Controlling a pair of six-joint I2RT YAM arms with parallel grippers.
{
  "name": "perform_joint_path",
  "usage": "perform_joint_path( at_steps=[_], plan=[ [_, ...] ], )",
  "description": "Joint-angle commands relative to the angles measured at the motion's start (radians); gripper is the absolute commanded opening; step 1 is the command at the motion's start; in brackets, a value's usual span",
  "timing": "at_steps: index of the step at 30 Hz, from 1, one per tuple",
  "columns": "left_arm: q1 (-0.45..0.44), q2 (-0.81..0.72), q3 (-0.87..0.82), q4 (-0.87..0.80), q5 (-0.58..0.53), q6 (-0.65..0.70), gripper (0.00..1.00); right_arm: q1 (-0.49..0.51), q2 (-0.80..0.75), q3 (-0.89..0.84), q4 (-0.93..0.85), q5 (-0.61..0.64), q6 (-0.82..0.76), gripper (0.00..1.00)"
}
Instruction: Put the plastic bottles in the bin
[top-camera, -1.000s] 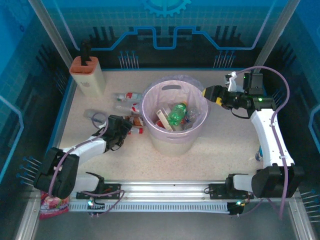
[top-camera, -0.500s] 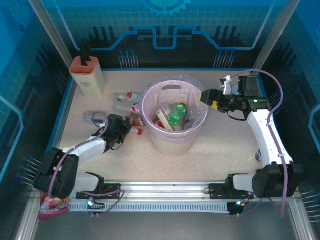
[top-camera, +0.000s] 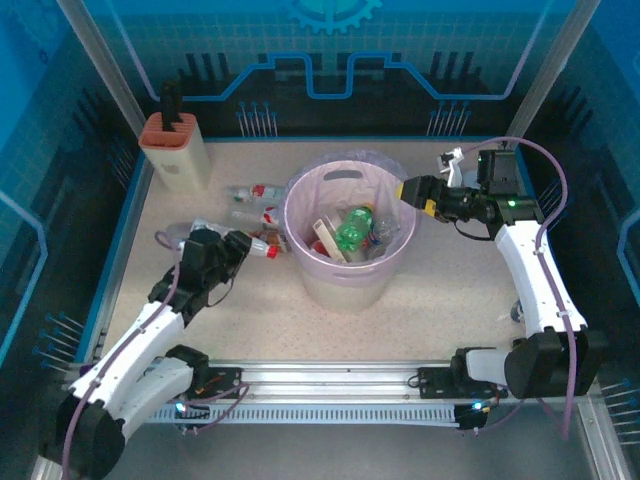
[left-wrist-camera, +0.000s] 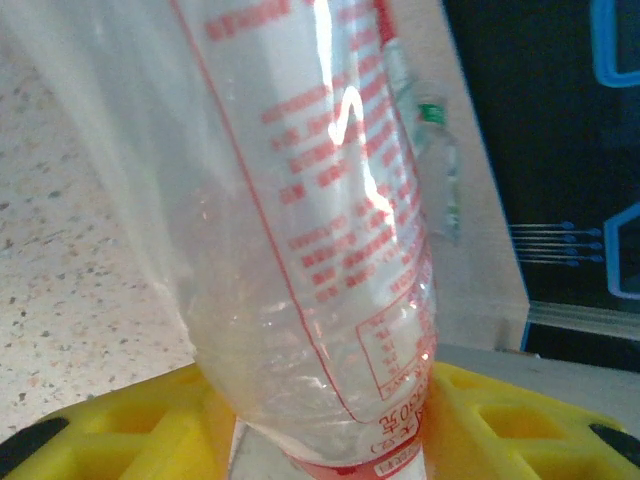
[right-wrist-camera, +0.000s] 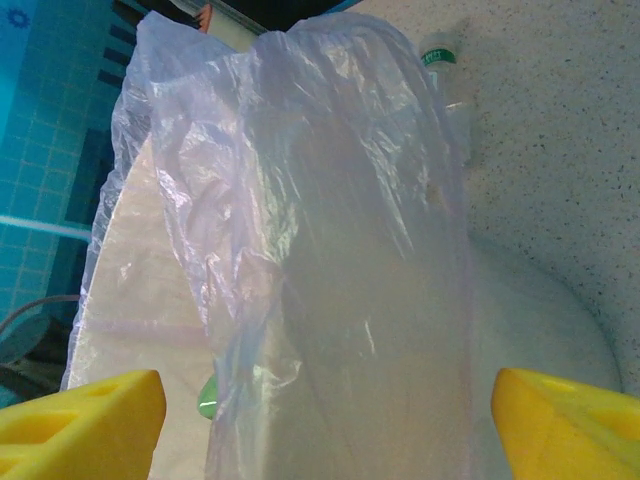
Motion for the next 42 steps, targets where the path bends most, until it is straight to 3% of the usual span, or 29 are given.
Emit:
perform_joint_path(
  at_steps=[1,4,7,12,21,42],
  plan=[
    [-0.005,-0.036,0.191,-0.145,0.037,0.177,0.52,0.028,-0.015,0.005,0.014,-0.022,0.01,0.86],
    [-0.016,-0.007,0.401,-0.24,0.161,0.301,0.56,0.038,-0.017,0.014,0.007,-0.003,0.001,0.86],
    [-0.085,0.038,0.619,-0.372,0.19,0.407,0.57,0.045,-0.016,0.024,-0.001,0.008,-0.006,0.86],
    [-0.199,0.107,0.771,-0.373,0.283,0.476,0.56,0.052,-0.016,0.031,-0.002,0.022,-0.006,0.86],
    [-0.43,0.398,0.866,-0.358,0.346,0.548,0.55,0.063,-0.005,0.051,-0.016,0.037,-0.009,0.86],
    [-0.521,0.718,1.044,-0.545,0.207,0.724,0.51,0.069,0.006,0.095,-0.077,0.08,-0.049,0.86]
  ],
)
